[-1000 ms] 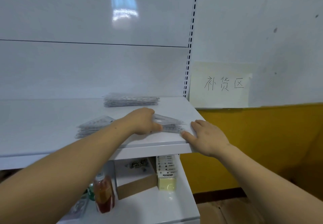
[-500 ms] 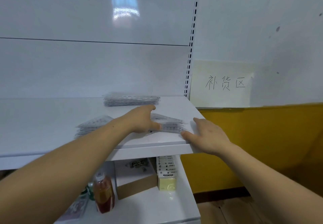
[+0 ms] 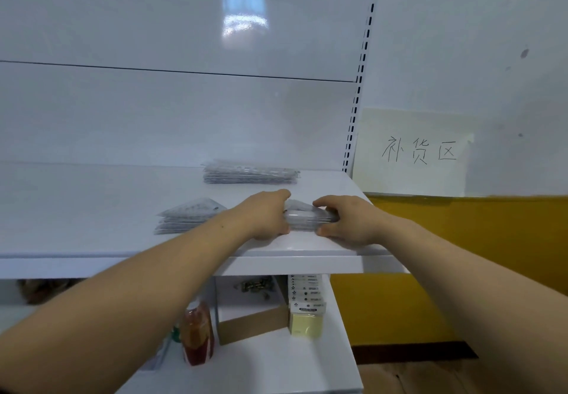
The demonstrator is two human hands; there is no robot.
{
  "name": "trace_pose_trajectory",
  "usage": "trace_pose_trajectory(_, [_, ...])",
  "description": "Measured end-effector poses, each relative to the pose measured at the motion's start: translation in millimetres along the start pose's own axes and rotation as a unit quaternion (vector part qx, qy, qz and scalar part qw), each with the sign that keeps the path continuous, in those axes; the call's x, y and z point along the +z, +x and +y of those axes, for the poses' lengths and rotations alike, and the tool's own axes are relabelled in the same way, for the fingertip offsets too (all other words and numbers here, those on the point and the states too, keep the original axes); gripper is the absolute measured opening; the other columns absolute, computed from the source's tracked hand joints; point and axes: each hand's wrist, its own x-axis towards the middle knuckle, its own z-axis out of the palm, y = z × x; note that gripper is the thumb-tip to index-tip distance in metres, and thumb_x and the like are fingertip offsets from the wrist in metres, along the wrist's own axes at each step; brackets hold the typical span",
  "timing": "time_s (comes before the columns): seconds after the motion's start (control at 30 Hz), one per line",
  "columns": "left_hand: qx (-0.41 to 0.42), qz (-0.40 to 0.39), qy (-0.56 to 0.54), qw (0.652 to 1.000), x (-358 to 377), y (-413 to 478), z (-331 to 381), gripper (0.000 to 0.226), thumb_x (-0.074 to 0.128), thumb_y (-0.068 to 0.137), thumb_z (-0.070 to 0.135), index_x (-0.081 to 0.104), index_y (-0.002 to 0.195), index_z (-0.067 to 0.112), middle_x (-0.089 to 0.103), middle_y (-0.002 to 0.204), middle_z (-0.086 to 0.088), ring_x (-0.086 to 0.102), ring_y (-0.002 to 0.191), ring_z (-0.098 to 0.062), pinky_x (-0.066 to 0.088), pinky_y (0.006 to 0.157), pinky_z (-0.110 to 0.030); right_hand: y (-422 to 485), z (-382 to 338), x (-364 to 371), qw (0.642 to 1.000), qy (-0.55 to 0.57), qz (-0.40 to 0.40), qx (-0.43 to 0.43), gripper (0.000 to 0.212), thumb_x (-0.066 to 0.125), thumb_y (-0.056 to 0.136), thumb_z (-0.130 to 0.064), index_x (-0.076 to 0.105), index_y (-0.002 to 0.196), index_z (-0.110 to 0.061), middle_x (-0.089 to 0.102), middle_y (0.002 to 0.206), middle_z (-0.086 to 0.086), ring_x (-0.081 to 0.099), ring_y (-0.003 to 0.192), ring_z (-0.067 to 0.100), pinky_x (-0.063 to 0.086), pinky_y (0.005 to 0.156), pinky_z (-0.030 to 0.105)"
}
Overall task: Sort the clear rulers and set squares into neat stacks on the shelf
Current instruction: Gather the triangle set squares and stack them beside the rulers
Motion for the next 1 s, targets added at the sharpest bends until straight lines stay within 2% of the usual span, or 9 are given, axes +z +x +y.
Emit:
trace_pose_trajectory(0.13, [-0.010, -0.003, 0.017, 1.000, -2.8, -1.7, -6.7, 0.052, 0.062, 0.087, 0.031, 0.045, 0.132, 0.012, 0.055, 0.120, -0.004, 0.053, 0.111, -0.025, 0.043, 0.089, -0.035, -1.7, 4.6, 3.3, 0.999, 0.040, 0.000, -0.002, 0.067, 0.065, 0.086, -0.037, 0.033, 0.144, -0.028, 0.056, 0.124, -0.003, 0.052, 0.098, 0.014, 0.041, 0.092, 0.027])
trace_pose_trajectory(0.23, [0.002, 0.007, 0.007, 1.000, -4.4, -3.7, -12.2, 0.057, 0.062, 0.088, 0.027, 0.040, 0.140, 0.017, 0.051, 0.135, -0.003, 0.050, 0.119, -0.022, 0.040, 0.094, -0.031, -2.7, 7.3, 3.5, 0.999, 0.037, 0.006, -0.009, 0.062, 0.065, 0.086, -0.037, 0.039, 0.141, -0.026, 0.055, 0.126, -0.003, 0.052, 0.102, 0.013, 0.040, 0.092, 0.025])
trace_pose_trajectory(0.3, [0.004, 0.005, -0.004, 1.000, -4.8, -5.6, -14.3, 0.065, 0.063, 0.086, 0.034, 0.036, 0.143, 0.018, 0.048, 0.139, -0.002, 0.048, 0.122, -0.021, 0.039, 0.096, -0.030, -2.2, 7.0, 3.7, 0.999, 0.033, 0.001, -0.007, 0.059, 0.065, 0.085, -0.040, 0.043, 0.138, -0.027, 0.054, 0.127, -0.005, 0.052, 0.107, 0.014, 0.040, 0.093, 0.025])
trace_pose_trajectory(0.37, [0.002, 0.007, -0.020, 1.000, -4.7, -6.3, -14.4, 0.070, 0.063, 0.084, 0.042, 0.035, 0.143, 0.018, 0.047, 0.141, -0.001, 0.047, 0.124, -0.020, 0.039, 0.099, -0.030, 1.0, 5.1, 5.0, 0.999, 0.032, -0.001, -0.005, 0.052, 0.062, 0.084, -0.046, 0.049, 0.131, -0.027, 0.056, 0.119, -0.009, 0.054, 0.106, 0.015, 0.042, 0.090, 0.028])
trace_pose_trajectory(0.47, [0.010, 0.029, -0.024, 0.999, -3.7, -5.8, -12.3, 0.061, 0.061, 0.086, 0.038, 0.041, 0.140, 0.019, 0.050, 0.138, -0.003, 0.049, 0.122, -0.021, 0.039, 0.098, -0.030, 6.6, 2.7, 8.1, 1.000, 0.012, 0.016, -0.015, 0.044, 0.060, 0.086, -0.048, 0.055, 0.124, -0.025, 0.057, 0.105, -0.011, 0.053, 0.094, 0.013, 0.039, 0.078, 0.026])
trace_pose_trajectory(0.63, [0.006, 0.028, -0.023, 0.999, -4.2, -3.1, -11.8, 0.061, 0.063, 0.084, 0.041, 0.043, 0.139, 0.020, 0.052, 0.136, -0.003, 0.049, 0.121, -0.020, 0.040, 0.097, -0.031, 6.1, 3.4, 7.8, 1.000, 0.021, 0.014, -0.009, 0.059, 0.062, 0.085, -0.046, 0.044, 0.138, -0.025, 0.055, 0.129, -0.006, 0.049, 0.101, 0.009, 0.036, 0.089, 0.023])
trace_pose_trajectory(0.83, [0.012, 0.012, -0.027, 0.999, -7.7, -0.6, -13.2, 0.063, 0.060, 0.084, 0.051, 0.045, 0.137, 0.019, 0.055, 0.133, -0.001, 0.052, 0.117, -0.019, 0.042, 0.093, -0.030, 1.2, 0.4, 5.6, 0.999, 0.036, 0.013, -0.003, 0.064, 0.054, 0.087, -0.056, 0.042, 0.141, -0.024, 0.053, 0.132, -0.006, 0.051, 0.112, 0.012, 0.038, 0.094, 0.025])
trace_pose_trajectory(0.93, [0.026, 0.024, -0.018, 0.999, -8.9, -0.2, -10.6, 0.053, 0.056, 0.089, 0.046, 0.049, 0.135, 0.019, 0.057, 0.130, -0.001, 0.054, 0.114, -0.019, 0.041, 0.089, -0.028, 2.9, 0.3, 6.2, 0.999, 0.016, 0.029, -0.013, 0.053, 0.049, 0.092, -0.051, 0.046, 0.137, -0.023, 0.058, 0.129, -0.003, 0.050, 0.101, 0.010, 0.036, 0.086, 0.023])
trace_pose_trajectory(1.0, [0.029, 0.022, -0.020, 0.999, -8.9, -1.0, -10.7, 0.055, 0.058, 0.088, 0.044, 0.047, 0.136, 0.020, 0.055, 0.132, -0.002, 0.053, 0.115, -0.019, 0.040, 0.090, -0.028, 2.1, -0.3, 6.0, 0.999, 0.022, 0.023, -0.007, 0.055, 0.051, 0.091, -0.050, 0.044, 0.139, -0.024, 0.056, 0.130, -0.003, 0.051, 0.103, 0.011, 0.037, 0.087, 0.022])
